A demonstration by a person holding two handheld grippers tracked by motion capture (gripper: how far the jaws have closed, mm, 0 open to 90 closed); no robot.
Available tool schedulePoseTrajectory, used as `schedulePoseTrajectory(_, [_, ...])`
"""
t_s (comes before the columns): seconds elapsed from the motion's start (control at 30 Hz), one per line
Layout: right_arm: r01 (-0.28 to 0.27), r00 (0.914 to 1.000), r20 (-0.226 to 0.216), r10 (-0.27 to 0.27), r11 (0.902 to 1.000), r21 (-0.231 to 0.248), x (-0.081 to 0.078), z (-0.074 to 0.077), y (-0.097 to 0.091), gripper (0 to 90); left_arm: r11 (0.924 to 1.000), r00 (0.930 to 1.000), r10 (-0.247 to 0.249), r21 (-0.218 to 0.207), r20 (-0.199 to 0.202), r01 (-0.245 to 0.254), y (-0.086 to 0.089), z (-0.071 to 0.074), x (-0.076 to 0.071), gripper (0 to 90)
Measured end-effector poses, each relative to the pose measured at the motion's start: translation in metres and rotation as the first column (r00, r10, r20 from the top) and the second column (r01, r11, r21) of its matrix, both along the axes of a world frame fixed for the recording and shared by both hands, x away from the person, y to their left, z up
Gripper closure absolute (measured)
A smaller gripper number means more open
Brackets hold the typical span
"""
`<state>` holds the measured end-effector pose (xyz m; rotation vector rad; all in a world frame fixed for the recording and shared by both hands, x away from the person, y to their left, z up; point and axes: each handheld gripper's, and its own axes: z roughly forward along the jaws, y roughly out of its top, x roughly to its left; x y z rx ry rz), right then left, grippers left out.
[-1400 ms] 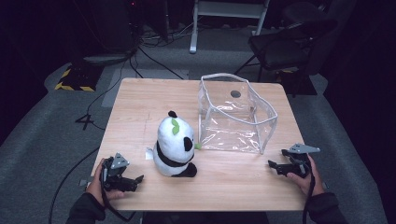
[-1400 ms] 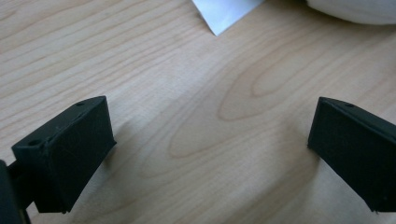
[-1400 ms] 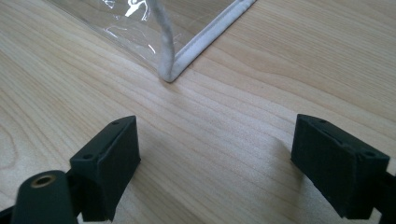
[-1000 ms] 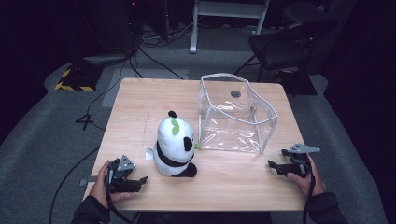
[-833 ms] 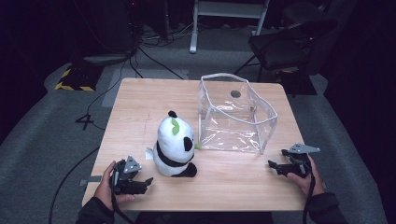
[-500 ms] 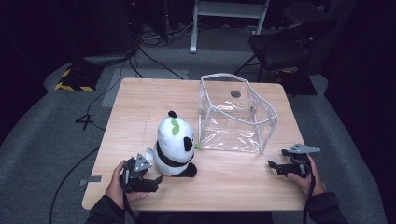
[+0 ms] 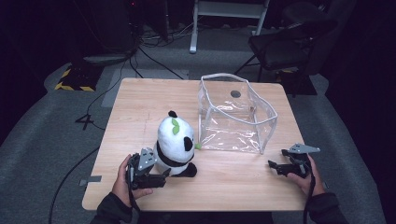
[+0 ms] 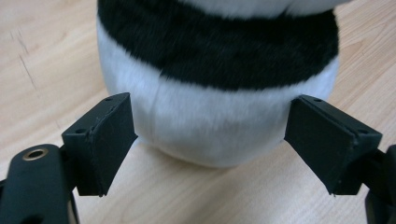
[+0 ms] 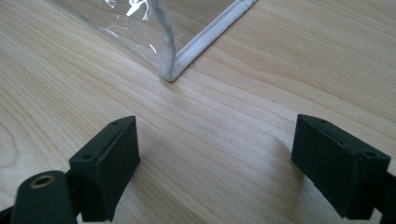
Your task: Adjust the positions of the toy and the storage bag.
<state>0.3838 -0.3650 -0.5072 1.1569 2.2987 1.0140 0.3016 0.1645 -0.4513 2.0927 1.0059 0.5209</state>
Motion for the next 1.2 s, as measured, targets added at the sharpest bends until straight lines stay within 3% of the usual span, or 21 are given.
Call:
schedulePoseTrajectory(0.13, [0.0,1.0,0.0,0.0,1.0,0.0,0.0,0.0,0.0,15.0,0.9999,1.0,0.001,-0.013,0.001,-0.001,-0.005,-0.004,0.007,12.9])
schedulePoseTrajectory(0.2, [0.0,1.0,0.0,0.0,1.0,0.0,0.0,0.0,0.0,15.0,0.9997,0.9999,0.014,-0.018,-0.004,-0.014,-0.006,-0.006,0.008,7.2])
schedulePoseTrajectory(0.37, [0.0,1.0,0.0,0.0,1.0,0.0,0.0,0.0,0.0,15.0,0.999,0.9999,0.011,-0.043,-0.001,-0.012,-0.006,-0.012,0.009,5.8])
schedulePoseTrajectory(0.43, [0.0,1.0,-0.001,0.0,1.0,0.0,0.0,0.0,0.0,15.0,0.9993,0.9996,0.024,0.029,-0.015,-0.023,-0.013,-0.019,0.01,1.9])
schedulePoseTrajectory(0.57, [0.0,1.0,-0.001,0.0,1.0,0.001,0.0,0.0,0.0,15.0,0.9986,0.9999,0.012,0.052,0.001,-0.012,-0.018,-0.027,0.009,1.4])
schedulePoseTrajectory(0.7, [0.0,1.0,0.0,0.0,1.0,0.0,0.0,0.0,0.0,15.0,0.9997,0.9999,0.017,0.015,0.003,-0.017,-0.015,-0.031,0.013,2.7])
schedulePoseTrajectory(0.8, [0.0,1.0,0.0,0.0,1.0,0.0,0.0,0.0,0.0,15.0,0.9987,0.9994,0.034,0.038,0.0,-0.034,-0.014,-0.032,0.016,4.6])
schedulePoseTrajectory(0.9, [0.0,1.0,0.0,0.0,1.0,0.0,0.0,0.0,0.0,15.0,0.9978,0.9984,0.055,0.036,0.006,-0.056,-0.006,-0.033,0.019,16.2])
schedulePoseTrajectory(0.93, [0.0,1.0,0.0,0.0,1.0,0.001,0.0,0.0,0.0,15.0,0.9961,0.9967,0.081,0.034,0.009,-0.081,-0.002,-0.033,0.021,15.7])
schedulePoseTrajectory(1.2, [0.0,1.0,0.0,0.0,1.0,0.0,0.0,0.0,0.0,15.0,0.9914,0.9913,0.131,-0.003,-0.012,-0.131,0.012,-0.035,0.041,15.7])
